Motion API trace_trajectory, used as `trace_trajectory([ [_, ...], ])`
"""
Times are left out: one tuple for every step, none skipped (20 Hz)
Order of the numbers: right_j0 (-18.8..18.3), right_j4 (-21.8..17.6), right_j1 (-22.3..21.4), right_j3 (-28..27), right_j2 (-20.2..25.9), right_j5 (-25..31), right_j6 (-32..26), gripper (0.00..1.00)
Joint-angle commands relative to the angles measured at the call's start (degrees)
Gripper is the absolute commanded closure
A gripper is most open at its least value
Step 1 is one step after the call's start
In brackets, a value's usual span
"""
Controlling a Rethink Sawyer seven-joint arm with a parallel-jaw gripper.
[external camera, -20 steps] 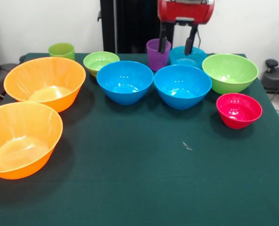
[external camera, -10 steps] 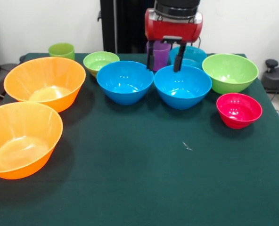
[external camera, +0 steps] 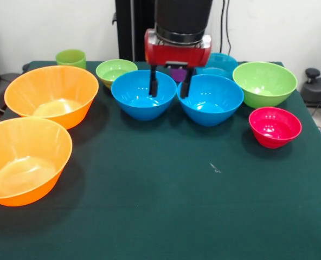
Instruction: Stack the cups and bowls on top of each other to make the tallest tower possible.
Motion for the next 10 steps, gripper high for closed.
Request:
trace_trajectory([
  [-2.02, -5.53, 3.52, -8.51, 7.55, 9.01, -12.23, 0.00],
  [-2.28, -5.92, 3.51, -9.30, 7.75, 9.78, -12.67, 0.00],
  [-2.53, -6.31, 3.50, -10.08, 7.94, 10.55, -13.10, 0.00],
  [-2.75, -6.77, 3.61, -11.05, 8.23, 11.45, -13.51, 0.00],
  [-3.03, -7.02, 3.39, -11.41, 8.36, 12.09, -14.07, 0.00],
  [-3.39, -7.38, 3.03, -11.53, 8.63, 12.87, -14.51, 0.00],
  [-3.53, -7.49, 3.06, -12.24, 8.82, 14.07, -14.58, 0.00],
  [-3.77, -7.53, 2.87, -12.63, 9.03, 15.13, -14.75, 0.00],
  [-4.00, -7.56, 2.68, -13.03, 9.24, 16.20, -14.92, 0.00],
  [-4.16, -7.71, 2.74, -13.84, 9.51, 17.25, -15.11, 0.00],
])
